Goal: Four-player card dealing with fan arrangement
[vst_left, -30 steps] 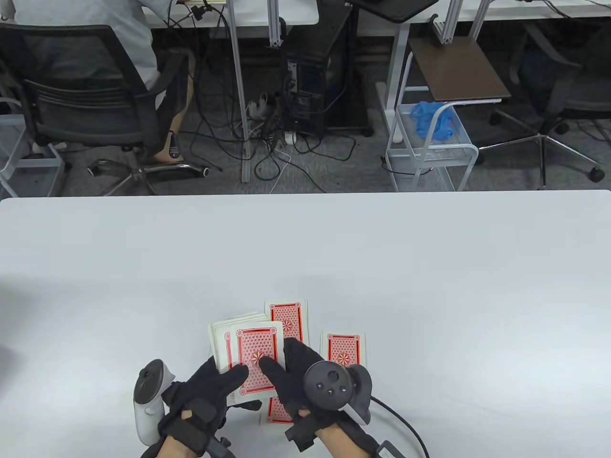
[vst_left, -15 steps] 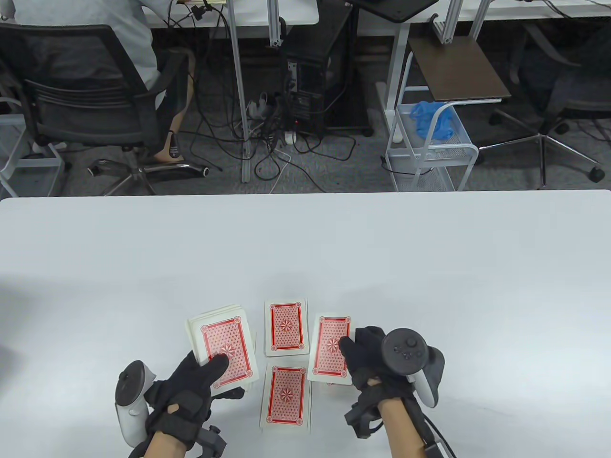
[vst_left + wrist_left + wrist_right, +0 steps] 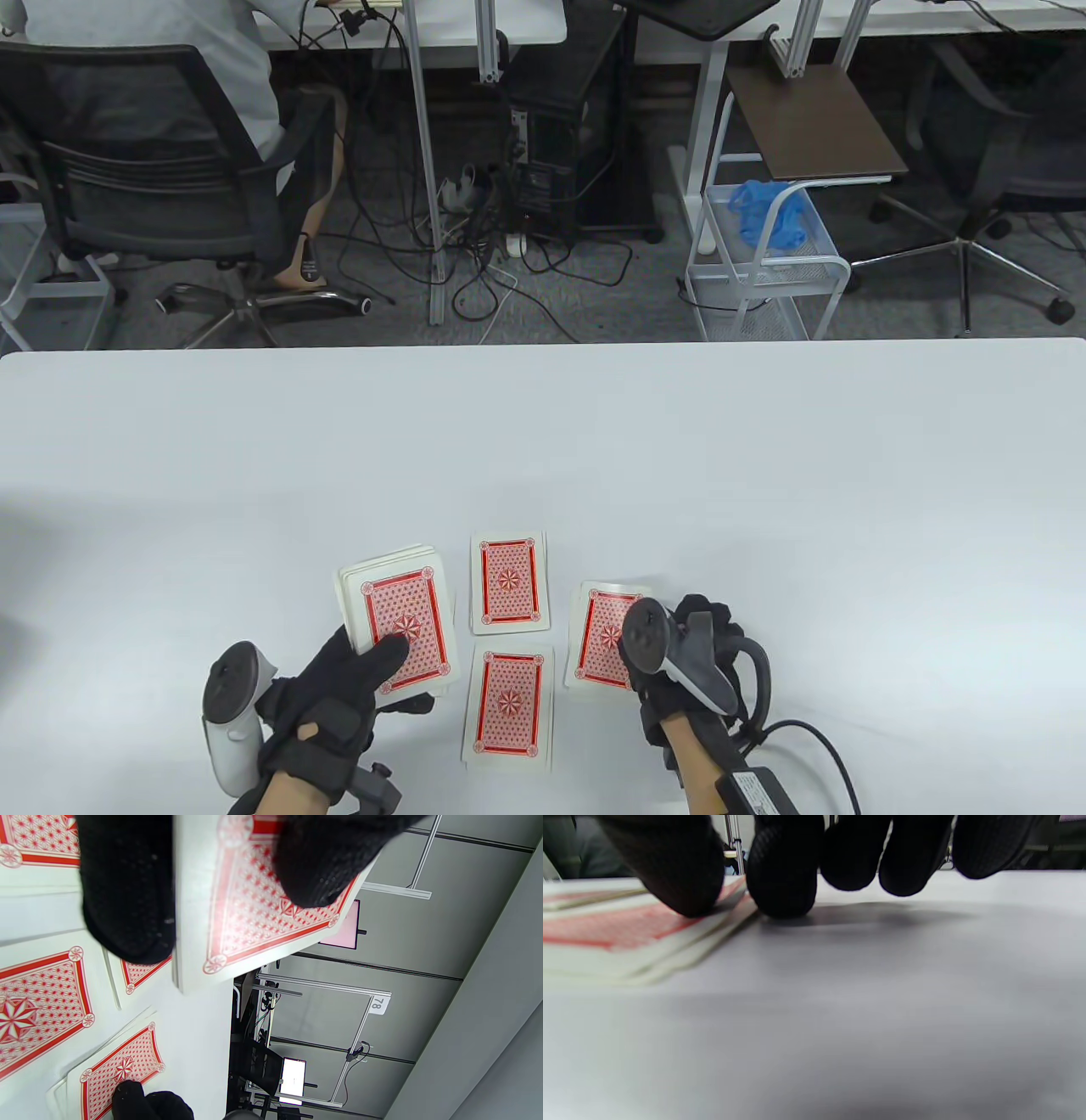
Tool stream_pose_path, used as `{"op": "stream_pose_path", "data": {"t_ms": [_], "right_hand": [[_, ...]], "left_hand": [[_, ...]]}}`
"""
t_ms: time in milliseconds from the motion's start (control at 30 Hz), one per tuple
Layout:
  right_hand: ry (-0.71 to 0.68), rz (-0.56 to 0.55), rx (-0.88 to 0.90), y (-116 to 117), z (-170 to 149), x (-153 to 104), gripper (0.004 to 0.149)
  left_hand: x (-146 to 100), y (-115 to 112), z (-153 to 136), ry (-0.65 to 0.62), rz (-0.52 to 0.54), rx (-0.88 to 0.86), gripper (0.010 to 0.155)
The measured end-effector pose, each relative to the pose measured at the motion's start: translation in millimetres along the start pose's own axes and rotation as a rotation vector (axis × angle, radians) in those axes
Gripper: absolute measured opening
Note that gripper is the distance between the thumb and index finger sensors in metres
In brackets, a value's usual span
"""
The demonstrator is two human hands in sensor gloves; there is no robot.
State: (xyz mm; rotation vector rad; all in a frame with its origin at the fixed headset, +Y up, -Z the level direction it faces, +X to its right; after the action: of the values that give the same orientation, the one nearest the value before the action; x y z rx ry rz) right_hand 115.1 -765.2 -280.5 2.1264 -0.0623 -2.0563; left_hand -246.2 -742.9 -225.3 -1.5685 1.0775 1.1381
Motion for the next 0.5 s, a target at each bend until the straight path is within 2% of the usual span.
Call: {"op": "stream_pose_path", "data": {"t_ms": [67,100,200,233,267,367,433,500], "right_hand": [[0.009,-0.011,0.015,-9.1,2.3,-3.1,0.054],[-0.010,-0.055,0.058,-17.1,3.7,-6.6,0.053],[-0.153,-0.279,0.390,-49.4,17.3,-25.7,0.047],[-0.194,-0.309,0.480,-55.5,21.8,-31.0,0.048],[-0.259,-0.322,0.615,-62.2,29.7,-37.8,0.051],[-0.358,-0.253,0.858,-69.1,55.6,-53.9,0.063],[-0.381,-0.263,0.863,-71.4,69.2,-61.0,0.069],[-0.383,-0.306,0.787,-73.8,79.0,-65.9,0.071]], "left_hand": [[0.4,-2.3,-1.2,0.006,-0.009,0.003,0.053],[0.6,-3.9,-1.7,0.011,-0.012,0.005,0.053],[2.1,-8.3,-2.3,0.012,-0.024,0.023,0.053],[2.4,-9.5,-2.7,0.013,-0.024,0.023,0.053],[2.7,-11.6,-3.7,0.016,-0.030,0.016,0.053],[2.2,-18.6,-6.5,0.030,-0.060,-0.013,0.052],[1.0,-22.4,-5.7,0.021,-0.075,-0.007,0.052],[0.0,-25.6,-3.9,0.007,-0.067,0.001,0.052]]}}
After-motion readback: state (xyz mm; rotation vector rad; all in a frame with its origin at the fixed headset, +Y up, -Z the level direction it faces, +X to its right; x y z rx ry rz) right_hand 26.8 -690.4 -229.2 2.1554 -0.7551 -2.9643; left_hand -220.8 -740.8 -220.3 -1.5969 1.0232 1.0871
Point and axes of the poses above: the tracker on the back of each hand, its own z axis roughly to the thumb side, its own x axis roughly from the wrist to the fingertips, y = z × x, the point moved 1 cm from there along x, roughly from the wrist to the fingertips, and after that the axes turned 6 degrees about -x, right-handed, at the moved point
